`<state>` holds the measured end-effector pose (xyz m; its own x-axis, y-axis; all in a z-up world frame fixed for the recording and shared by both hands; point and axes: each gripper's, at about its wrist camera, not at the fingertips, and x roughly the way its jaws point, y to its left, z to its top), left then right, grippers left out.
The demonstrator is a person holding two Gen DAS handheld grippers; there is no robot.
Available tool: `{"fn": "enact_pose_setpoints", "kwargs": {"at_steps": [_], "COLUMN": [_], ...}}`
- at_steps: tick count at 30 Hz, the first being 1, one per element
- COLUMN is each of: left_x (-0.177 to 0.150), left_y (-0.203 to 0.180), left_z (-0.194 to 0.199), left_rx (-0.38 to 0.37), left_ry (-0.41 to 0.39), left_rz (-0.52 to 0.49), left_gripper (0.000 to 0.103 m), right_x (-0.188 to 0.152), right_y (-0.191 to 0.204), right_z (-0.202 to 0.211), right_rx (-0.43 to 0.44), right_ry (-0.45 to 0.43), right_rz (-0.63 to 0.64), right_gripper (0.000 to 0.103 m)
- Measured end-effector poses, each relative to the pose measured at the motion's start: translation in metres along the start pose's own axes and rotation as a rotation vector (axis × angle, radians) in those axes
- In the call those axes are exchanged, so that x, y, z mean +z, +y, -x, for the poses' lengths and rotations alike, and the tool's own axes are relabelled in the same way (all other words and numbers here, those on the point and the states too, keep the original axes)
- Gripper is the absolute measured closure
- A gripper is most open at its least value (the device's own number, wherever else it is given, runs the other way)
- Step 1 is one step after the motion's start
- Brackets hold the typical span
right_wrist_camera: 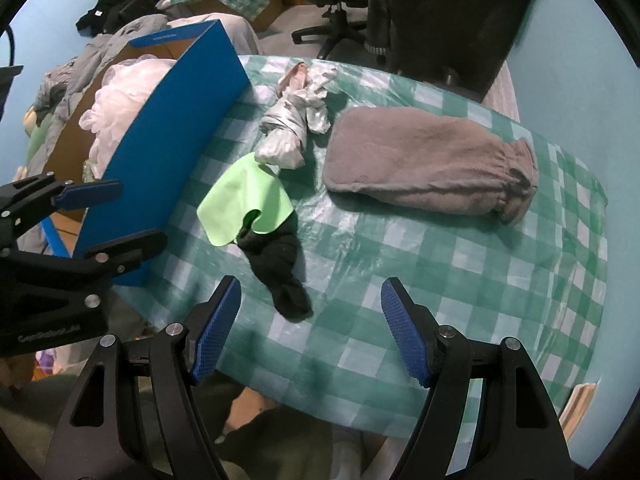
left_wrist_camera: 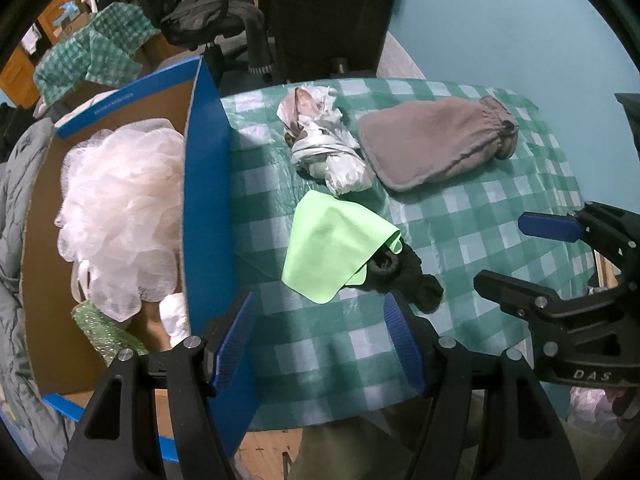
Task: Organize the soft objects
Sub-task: 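Close the right tool on the black sock under the green cloth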
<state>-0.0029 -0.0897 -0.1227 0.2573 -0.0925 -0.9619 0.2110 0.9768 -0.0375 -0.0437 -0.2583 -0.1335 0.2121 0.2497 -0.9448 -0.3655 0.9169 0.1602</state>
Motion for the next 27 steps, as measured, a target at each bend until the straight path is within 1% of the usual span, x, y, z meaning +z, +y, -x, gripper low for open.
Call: {"fn": "enact_pose_setpoints", "kwargs": {"at_steps": [11, 18, 25, 27], "left_x": [-0.002, -0.005, -0.006, -0.006], "left_y": [0.002, 0.0, 0.009, 0.011], "left_z": [-0.027, -0.028, -0.03, -0.032], "left_rx": [0.004, 0.035, 0.064, 0.071], "left_ry": [0.053, 0.033, 0.033, 0.032], "left_rz": [0.027, 0.013, 0.031, 0.034], "left_gripper": [0.035, 0.034, 0.034, 0.031], "right_x": [-0.002, 0.001, 0.006, 0.007], "right_y": [-0.004, 0.0, 0.006, 0.007], "right_z": [-0.015, -0.027, -0.046, -0.051], "right_rx": [0.008, 0.038, 0.061, 0.065], "right_ry": [0.025, 0.03, 0.049, 0.053], "right_rz": [0.02, 0.03, 0.044, 0.054], "right_gripper": [0.029, 0.029, 0.029, 0.029]}}
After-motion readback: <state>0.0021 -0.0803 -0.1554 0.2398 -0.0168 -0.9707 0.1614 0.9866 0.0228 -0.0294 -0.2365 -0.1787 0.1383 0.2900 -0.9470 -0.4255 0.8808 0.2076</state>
